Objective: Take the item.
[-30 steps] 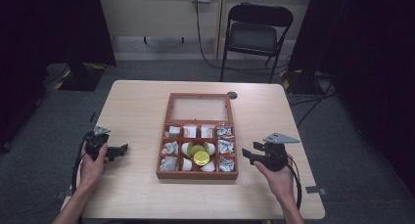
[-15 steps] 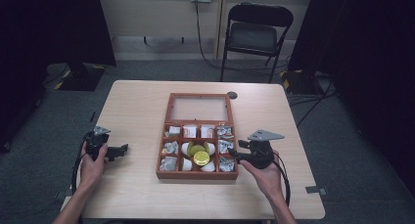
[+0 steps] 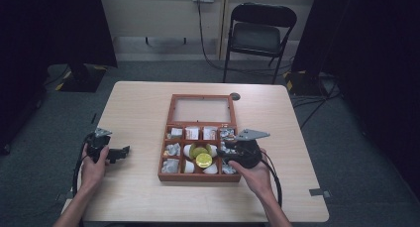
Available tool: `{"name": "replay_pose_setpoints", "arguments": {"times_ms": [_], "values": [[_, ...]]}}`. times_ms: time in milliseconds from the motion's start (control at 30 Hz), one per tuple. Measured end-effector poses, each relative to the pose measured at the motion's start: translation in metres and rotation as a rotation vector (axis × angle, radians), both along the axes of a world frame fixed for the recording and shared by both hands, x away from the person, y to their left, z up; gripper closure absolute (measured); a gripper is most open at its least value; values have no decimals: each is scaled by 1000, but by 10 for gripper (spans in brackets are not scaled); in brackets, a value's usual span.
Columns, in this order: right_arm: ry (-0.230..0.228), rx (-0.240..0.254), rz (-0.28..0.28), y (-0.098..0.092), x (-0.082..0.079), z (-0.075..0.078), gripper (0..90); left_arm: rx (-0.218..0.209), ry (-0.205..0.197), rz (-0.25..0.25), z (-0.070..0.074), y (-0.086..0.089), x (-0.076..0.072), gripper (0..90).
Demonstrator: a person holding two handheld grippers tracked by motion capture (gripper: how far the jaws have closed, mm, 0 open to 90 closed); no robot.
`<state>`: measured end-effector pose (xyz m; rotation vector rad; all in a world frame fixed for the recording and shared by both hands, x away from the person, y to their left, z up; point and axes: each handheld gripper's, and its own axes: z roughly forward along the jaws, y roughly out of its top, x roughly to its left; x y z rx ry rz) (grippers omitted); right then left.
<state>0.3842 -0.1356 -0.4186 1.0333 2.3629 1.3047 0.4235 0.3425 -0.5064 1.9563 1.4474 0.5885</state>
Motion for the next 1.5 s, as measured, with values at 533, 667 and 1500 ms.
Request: {"name": "replay_pose_setpoints", "arguments": {"times_ms": [533, 667, 1500], "values": [[40, -31, 78, 35, 12, -11, 560, 1, 0, -2, 0, 0, 0, 0], [65, -49, 90, 41, 13, -19, 563, 0, 1, -1, 0, 0, 0, 0], [102, -126, 110, 59, 14, -38, 461, -3, 1, -4, 0, 0, 0, 0]]}}
